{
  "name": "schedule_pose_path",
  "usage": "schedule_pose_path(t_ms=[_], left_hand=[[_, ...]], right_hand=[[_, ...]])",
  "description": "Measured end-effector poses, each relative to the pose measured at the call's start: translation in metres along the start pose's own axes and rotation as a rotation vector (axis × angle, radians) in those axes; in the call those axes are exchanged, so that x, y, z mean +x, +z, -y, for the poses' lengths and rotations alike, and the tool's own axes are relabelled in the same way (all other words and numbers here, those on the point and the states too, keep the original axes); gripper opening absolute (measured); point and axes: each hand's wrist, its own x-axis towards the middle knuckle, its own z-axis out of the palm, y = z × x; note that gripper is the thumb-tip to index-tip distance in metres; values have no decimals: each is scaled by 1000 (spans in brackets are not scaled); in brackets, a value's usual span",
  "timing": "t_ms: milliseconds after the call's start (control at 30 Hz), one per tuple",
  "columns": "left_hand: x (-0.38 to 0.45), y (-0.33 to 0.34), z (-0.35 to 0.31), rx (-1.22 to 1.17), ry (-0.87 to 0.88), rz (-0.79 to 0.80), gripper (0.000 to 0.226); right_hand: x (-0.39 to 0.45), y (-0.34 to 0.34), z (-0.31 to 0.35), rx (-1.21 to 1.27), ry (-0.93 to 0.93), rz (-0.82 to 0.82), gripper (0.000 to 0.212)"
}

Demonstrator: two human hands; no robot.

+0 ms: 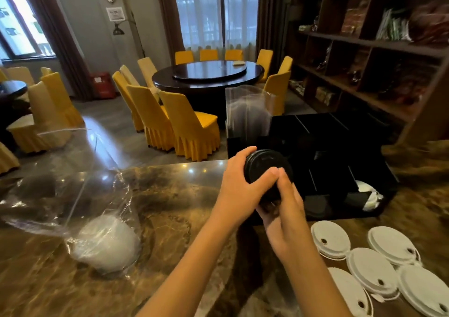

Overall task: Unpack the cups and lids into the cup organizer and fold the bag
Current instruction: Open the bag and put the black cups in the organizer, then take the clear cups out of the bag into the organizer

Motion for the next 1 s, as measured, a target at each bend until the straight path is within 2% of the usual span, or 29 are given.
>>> schedule_pose_path(t_ms=[133, 300, 467, 633, 833, 1000], left_hand=[[28, 3, 17, -54, -10, -51, 52], [49, -2, 38, -70, -116, -121, 42], [63, -9, 48, -46, -126, -164, 32], [69, -17, 51, 18, -114, -197, 32], [74, -5, 60, 241, -154, -113, 46], [71, 9, 78, 565, -157, -195, 55]], right_hand=[[16, -2, -4, 158, 95, -38, 56], [20, -16, -20, 305, 260, -136, 35], [18, -25, -25, 371, 302, -167, 50], [13, -28, -36, 422, 350, -203, 44], [13, -26, -58, 411, 411, -217, 57], [12, -41, -67, 480, 485, -206, 60]])
